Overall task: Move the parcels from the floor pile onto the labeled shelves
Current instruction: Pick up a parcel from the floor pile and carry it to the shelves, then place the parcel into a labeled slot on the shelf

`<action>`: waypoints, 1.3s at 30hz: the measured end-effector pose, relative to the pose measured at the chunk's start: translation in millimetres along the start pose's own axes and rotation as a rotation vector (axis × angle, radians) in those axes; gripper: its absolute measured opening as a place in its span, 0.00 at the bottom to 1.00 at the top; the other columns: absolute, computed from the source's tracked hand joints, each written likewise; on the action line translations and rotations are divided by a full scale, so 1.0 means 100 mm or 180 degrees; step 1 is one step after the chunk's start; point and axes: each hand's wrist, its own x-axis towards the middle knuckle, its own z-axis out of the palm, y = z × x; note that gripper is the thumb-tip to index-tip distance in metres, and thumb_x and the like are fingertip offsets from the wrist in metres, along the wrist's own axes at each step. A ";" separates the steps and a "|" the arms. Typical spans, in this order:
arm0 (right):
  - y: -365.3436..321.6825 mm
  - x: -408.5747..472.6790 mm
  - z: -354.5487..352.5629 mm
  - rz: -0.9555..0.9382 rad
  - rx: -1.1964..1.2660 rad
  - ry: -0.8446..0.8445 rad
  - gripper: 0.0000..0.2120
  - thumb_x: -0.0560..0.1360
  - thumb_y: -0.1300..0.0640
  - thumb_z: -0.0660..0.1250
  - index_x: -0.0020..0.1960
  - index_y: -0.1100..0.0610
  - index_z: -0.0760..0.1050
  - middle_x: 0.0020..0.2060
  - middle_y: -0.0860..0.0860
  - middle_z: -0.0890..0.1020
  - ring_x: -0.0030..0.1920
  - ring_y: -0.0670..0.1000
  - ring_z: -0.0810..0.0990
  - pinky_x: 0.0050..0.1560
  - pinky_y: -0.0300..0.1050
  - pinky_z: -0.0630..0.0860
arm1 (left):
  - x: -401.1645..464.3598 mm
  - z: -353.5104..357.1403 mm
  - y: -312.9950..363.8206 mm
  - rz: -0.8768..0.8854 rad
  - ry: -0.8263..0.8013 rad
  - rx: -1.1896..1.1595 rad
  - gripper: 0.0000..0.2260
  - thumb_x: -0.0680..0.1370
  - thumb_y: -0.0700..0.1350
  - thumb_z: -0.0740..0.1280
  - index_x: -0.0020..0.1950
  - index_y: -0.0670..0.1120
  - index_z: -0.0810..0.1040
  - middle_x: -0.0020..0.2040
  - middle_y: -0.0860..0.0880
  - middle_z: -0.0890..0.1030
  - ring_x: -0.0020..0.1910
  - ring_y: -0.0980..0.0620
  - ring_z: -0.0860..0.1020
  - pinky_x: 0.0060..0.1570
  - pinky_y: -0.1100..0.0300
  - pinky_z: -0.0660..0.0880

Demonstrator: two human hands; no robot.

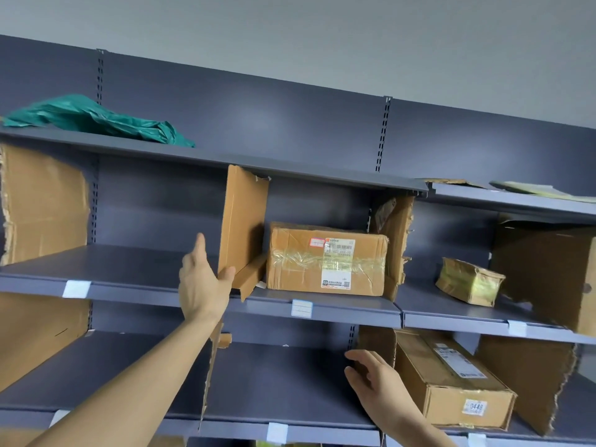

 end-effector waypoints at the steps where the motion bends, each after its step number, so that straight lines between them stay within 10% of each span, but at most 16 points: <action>1: -0.02 -0.02 0.02 0.0000 0.0012 -0.0019 0.15 0.81 0.49 0.65 0.67 0.47 0.76 0.61 0.40 0.77 0.59 0.42 0.78 0.63 0.38 0.73 | -0.05 -0.03 0.02 0.0050 0.0183 0.0001 0.37 0.76 0.47 0.73 0.79 0.47 0.57 0.70 0.39 0.70 0.65 0.37 0.72 0.55 0.41 0.75; 7: -0.10 -0.16 0.18 0.0011 0.0174 -0.0234 0.15 0.82 0.52 0.64 0.68 0.52 0.76 0.59 0.44 0.79 0.55 0.43 0.78 0.56 0.26 0.69 | -0.52 -0.01 0.16 0.1176 0.0781 0.0080 0.33 0.72 0.41 0.74 0.75 0.43 0.65 0.67 0.40 0.70 0.63 0.39 0.70 0.58 0.43 0.73; 12: 0.00 -0.44 0.18 -0.0024 0.0273 -0.0422 0.10 0.80 0.55 0.66 0.60 0.48 0.79 0.55 0.45 0.80 0.52 0.38 0.79 0.52 0.24 0.70 | -0.67 0.07 0.17 0.0679 0.0825 -0.0079 0.24 0.74 0.39 0.70 0.70 0.45 0.71 0.64 0.42 0.72 0.59 0.38 0.72 0.53 0.42 0.75; 17: 0.40 -0.88 -0.13 0.0427 0.0269 -0.0520 0.07 0.80 0.54 0.66 0.55 0.42 0.74 0.53 0.43 0.82 0.54 0.38 0.80 0.51 0.28 0.74 | -1.40 0.38 0.40 0.0958 -0.1110 0.0084 0.08 0.80 0.42 0.64 0.52 0.54 0.80 0.47 0.56 0.81 0.44 0.52 0.79 0.35 0.66 0.69; 21: 0.78 -1.39 -0.64 0.0834 0.0291 -0.0326 0.09 0.80 0.55 0.63 0.57 0.46 0.79 0.54 0.44 0.83 0.55 0.44 0.81 0.53 0.31 0.74 | -2.50 0.92 0.87 0.1072 -0.2997 0.0102 0.11 0.79 0.46 0.61 0.53 0.58 0.80 0.49 0.57 0.82 0.46 0.54 0.80 0.49 0.56 0.79; 24: 1.12 -2.06 -1.15 0.1070 0.0453 -0.0061 0.11 0.81 0.56 0.62 0.53 0.45 0.82 0.52 0.40 0.86 0.53 0.42 0.82 0.55 0.37 0.78 | -3.57 1.17 1.41 0.1272 -0.4114 -0.0070 0.07 0.75 0.48 0.59 0.44 0.53 0.77 0.38 0.53 0.81 0.38 0.49 0.78 0.38 0.56 0.74; 28: 1.90 -3.28 -1.80 0.1840 0.0335 0.0317 0.14 0.76 0.48 0.59 0.53 0.51 0.81 0.50 0.46 0.86 0.52 0.50 0.84 0.55 0.50 0.80 | -5.01 1.36 2.10 0.1247 -0.4801 -0.0488 0.07 0.75 0.51 0.63 0.37 0.55 0.75 0.32 0.56 0.76 0.34 0.54 0.73 0.35 0.58 0.68; 32: 2.58 -4.82 -2.38 0.2767 0.0028 0.0532 0.12 0.78 0.57 0.62 0.55 0.59 0.81 0.53 0.55 0.85 0.54 0.59 0.83 0.51 0.46 0.78 | -6.45 1.48 2.64 0.1425 -0.5465 -0.0659 0.08 0.80 0.45 0.66 0.54 0.57 0.80 0.51 0.61 0.81 0.53 0.61 0.78 0.51 0.64 0.74; 39: 3.16 -7.28 -3.08 0.4350 0.0237 0.0837 0.16 0.80 0.54 0.62 0.64 0.55 0.80 0.61 0.52 0.83 0.63 0.52 0.80 0.62 0.40 0.73 | -8.80 1.14 3.19 0.1711 -0.6635 -0.0424 0.06 0.76 0.48 0.68 0.48 0.59 0.81 0.44 0.56 0.84 0.42 0.64 0.81 0.44 0.75 0.73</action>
